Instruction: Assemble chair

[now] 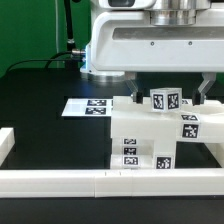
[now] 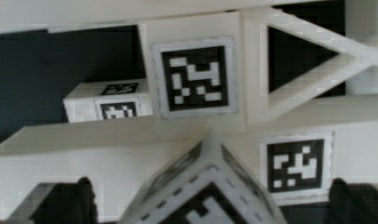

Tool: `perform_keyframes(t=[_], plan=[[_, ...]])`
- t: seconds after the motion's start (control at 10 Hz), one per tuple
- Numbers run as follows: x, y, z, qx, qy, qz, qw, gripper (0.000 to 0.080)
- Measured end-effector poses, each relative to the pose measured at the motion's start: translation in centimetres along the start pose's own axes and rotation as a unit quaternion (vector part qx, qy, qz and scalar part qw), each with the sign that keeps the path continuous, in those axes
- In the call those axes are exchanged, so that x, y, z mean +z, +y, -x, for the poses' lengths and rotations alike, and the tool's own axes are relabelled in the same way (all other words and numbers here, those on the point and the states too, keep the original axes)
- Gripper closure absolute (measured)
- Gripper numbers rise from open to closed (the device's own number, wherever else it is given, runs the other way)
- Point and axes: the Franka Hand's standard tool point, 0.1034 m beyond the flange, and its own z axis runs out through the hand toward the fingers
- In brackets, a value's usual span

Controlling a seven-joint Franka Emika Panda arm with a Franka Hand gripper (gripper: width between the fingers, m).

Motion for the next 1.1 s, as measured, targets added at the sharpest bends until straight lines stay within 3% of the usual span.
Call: perform_keyframes(t=[0.2, 0.4, 0.6, 0.8, 0.9, 1.0, 1.1], plan=[[0.01, 0.06, 0.00, -0.053, 0.000, 0.001, 0.999, 0.0151], [-0.05, -0.01, -0.08, -0.141, 0.001, 0.012, 0.990, 0.0151], [-0.06, 0.09, -0.11, -0.167, 0.001, 0.012, 0.986, 0.0151], [-0.03, 0.09, -0.10, -0.167, 0.001, 0.012, 0.986, 0.0403], [-0.03, 0.11, -0.10, -0.167, 0.001, 0.012, 0.986, 0.0403], [-0.02, 0.11, -0.10, -0.167, 0.001, 0.012, 0.986, 0.0520], [-0.02, 0.11, -0.10, -0.167, 0.001, 0.012, 0.986, 0.0520]])
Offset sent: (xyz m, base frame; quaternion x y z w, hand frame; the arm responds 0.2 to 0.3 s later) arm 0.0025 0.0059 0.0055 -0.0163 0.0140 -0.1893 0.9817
